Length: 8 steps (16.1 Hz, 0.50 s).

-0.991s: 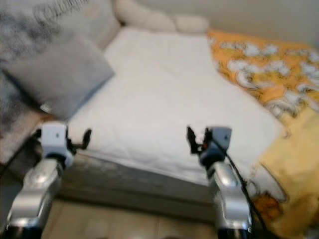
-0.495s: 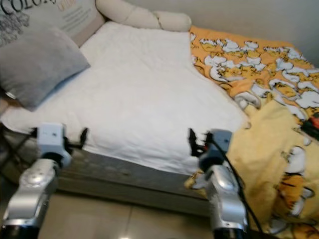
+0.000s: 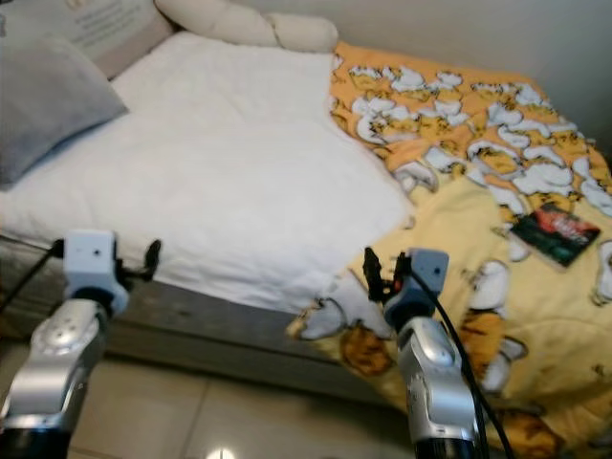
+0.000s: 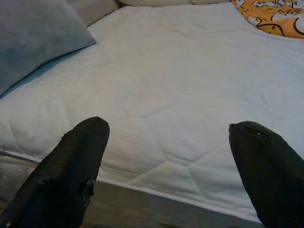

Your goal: Clean up the room

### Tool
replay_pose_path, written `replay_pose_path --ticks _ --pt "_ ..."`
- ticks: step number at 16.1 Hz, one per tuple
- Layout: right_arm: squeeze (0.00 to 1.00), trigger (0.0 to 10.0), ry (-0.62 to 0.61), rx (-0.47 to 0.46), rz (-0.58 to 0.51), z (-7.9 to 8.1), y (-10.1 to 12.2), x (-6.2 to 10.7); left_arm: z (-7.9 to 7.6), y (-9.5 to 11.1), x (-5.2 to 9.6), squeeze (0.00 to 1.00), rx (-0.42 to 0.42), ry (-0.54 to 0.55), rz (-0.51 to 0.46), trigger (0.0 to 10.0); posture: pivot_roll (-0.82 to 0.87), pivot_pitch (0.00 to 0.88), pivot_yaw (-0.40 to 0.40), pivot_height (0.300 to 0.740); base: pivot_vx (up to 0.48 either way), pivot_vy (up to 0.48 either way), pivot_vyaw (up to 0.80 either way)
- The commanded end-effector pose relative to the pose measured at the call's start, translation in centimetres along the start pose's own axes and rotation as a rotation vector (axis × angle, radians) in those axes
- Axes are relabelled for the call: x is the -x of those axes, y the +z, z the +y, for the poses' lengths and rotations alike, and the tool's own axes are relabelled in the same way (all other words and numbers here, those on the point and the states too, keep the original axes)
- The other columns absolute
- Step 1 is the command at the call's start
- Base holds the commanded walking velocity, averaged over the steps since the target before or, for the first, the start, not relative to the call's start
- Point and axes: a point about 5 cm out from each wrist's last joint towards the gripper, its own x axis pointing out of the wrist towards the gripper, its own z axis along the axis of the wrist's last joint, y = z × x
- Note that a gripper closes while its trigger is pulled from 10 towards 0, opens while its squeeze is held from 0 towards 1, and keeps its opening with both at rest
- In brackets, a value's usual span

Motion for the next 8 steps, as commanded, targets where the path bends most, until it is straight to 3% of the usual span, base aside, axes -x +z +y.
replay_pose_path --ticks 1,5,8 --pt "0.0 10.0 -0.036 0.002 -0.033 -1.0 0.9 0.1 -0.7 -0.2 0.1 1.0 -0.001 -0.014 0.005 10.0 0.01 0.0 -0.054 0.74 0.0 -0.431 0.0" --pt "0.0 10.0 -0.053 -0.026 -0.031 -0.7 0.4 0.2 -0.2 0.3 0.1 1.0 -0.034 -0.003 0.002 10.0 0.03 0.0 -0.054 0.74 0.0 -0.433 0.0" --pt "0.0 10.0 -0.015 -0.029 -0.04 0.4 0.6 -0.2 -0.1 0.9 -0.3 1.0 -0.029 0.001 -0.01 10.0 0.02 0.0 -0.027 0.74 0.0 -0.431 0.5"
